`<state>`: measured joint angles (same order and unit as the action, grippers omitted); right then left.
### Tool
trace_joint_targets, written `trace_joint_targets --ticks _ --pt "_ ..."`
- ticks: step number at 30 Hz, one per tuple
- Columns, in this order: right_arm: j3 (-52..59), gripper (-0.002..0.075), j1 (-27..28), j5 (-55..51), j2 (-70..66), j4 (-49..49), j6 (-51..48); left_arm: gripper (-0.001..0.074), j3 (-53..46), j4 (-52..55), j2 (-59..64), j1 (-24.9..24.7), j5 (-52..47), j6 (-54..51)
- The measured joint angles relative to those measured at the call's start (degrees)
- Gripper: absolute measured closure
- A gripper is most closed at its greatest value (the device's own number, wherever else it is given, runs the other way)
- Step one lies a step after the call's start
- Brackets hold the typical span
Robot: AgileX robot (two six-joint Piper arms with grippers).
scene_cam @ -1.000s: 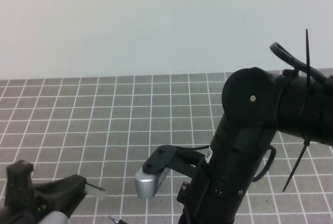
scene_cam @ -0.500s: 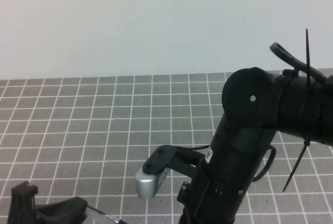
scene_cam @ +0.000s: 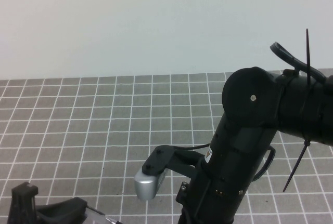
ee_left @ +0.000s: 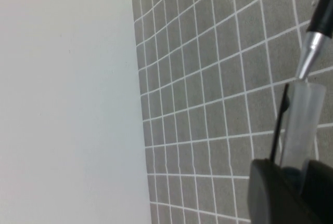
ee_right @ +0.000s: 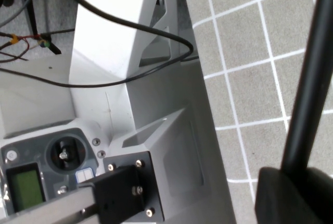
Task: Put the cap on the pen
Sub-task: 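Pick up the pen and its cap, cap the pen, and set it down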
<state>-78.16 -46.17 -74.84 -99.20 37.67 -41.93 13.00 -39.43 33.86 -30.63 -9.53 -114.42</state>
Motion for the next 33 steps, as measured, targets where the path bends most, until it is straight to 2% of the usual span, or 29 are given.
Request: trace_joint_targets --ticks 7,15,33 --pt "0.0 0.0729 0.0 0.0 0.0 0.6 -0.1 0.0734 0.0 -1.1 0.0 -0.1 -0.1 -2.1" --pt "0.0 0.0729 0.0 0.0 0.0 0.5 -0.1 0.0734 0.0 -3.0 0.0 -0.1 7.4 0.8" --pt "0.0 0.0729 0.0 0.0 0.0 0.5 -0.6 0.0734 0.0 -3.0 0.0 -0.1 -2.7 -3.1"
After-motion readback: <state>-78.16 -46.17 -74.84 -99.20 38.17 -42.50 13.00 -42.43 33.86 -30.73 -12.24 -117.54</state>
